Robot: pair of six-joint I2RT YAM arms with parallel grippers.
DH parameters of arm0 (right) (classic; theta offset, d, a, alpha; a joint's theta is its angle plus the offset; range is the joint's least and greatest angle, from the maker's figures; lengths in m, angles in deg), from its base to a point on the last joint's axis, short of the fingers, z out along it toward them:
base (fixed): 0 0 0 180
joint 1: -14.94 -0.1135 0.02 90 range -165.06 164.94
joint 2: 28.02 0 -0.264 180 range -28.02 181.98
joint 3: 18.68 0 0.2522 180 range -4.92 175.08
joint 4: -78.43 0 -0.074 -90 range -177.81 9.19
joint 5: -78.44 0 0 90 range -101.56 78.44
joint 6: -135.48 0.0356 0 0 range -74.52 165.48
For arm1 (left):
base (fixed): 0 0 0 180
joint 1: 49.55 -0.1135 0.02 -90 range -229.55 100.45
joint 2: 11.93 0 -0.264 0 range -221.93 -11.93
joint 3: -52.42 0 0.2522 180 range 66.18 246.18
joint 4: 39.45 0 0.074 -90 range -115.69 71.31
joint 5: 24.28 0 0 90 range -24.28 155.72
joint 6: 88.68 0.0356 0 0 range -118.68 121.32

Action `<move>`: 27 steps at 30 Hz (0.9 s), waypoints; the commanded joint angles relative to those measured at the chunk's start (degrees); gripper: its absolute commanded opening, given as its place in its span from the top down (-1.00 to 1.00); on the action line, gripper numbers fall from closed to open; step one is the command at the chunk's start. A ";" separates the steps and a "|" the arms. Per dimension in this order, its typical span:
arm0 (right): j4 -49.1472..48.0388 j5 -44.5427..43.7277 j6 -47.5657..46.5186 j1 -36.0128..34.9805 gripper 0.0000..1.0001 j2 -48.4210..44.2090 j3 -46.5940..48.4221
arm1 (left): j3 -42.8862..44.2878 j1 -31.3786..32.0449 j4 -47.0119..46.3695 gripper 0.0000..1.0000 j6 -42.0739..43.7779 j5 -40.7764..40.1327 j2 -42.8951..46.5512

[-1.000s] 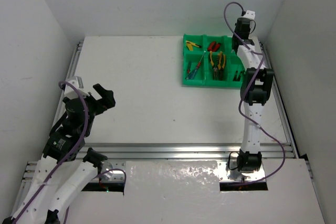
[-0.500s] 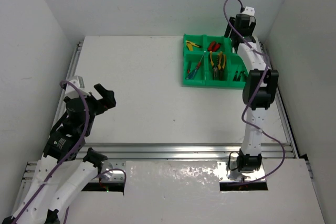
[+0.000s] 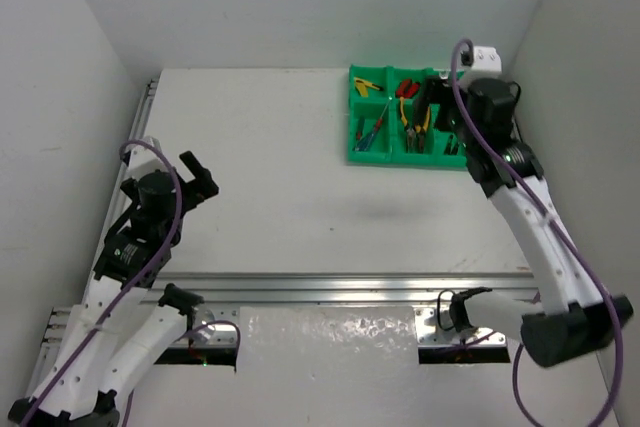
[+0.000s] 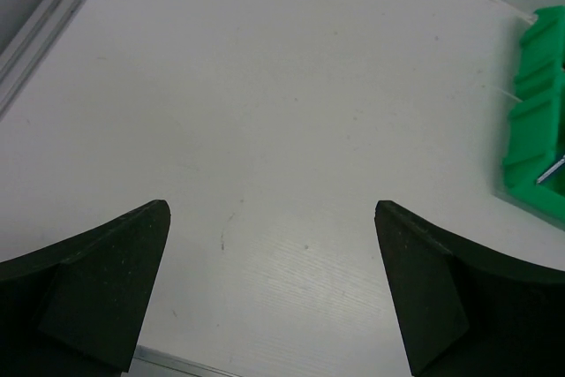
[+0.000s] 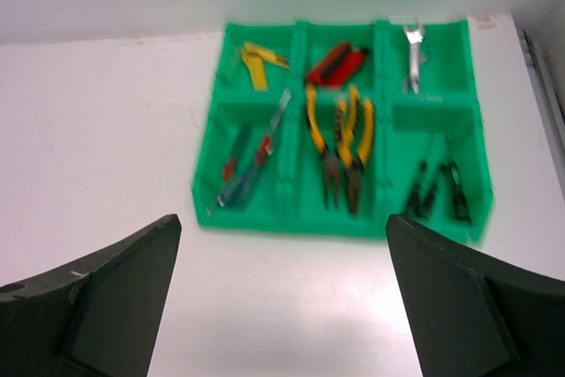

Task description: Sort the tools into containers

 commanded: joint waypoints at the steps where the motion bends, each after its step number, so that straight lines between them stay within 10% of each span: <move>1: 5.93 3.35 -1.46 0.59 -0.98 -8.80 -11.40 | 1.97 -0.73 -2.46 -1.00 2.00 -3.28 -0.53; 14: 19.81 0.10 -3.77 -1.08 -0.98 -37.46 -27.85 | -5.49 -1.17 -10.11 -0.99 5.34 -8.03 9.49; 27: 19.82 1.06 -2.88 -1.08 -0.98 -44.16 -34.71 | -8.84 -1.17 -14.16 -0.99 7.01 -2.58 15.38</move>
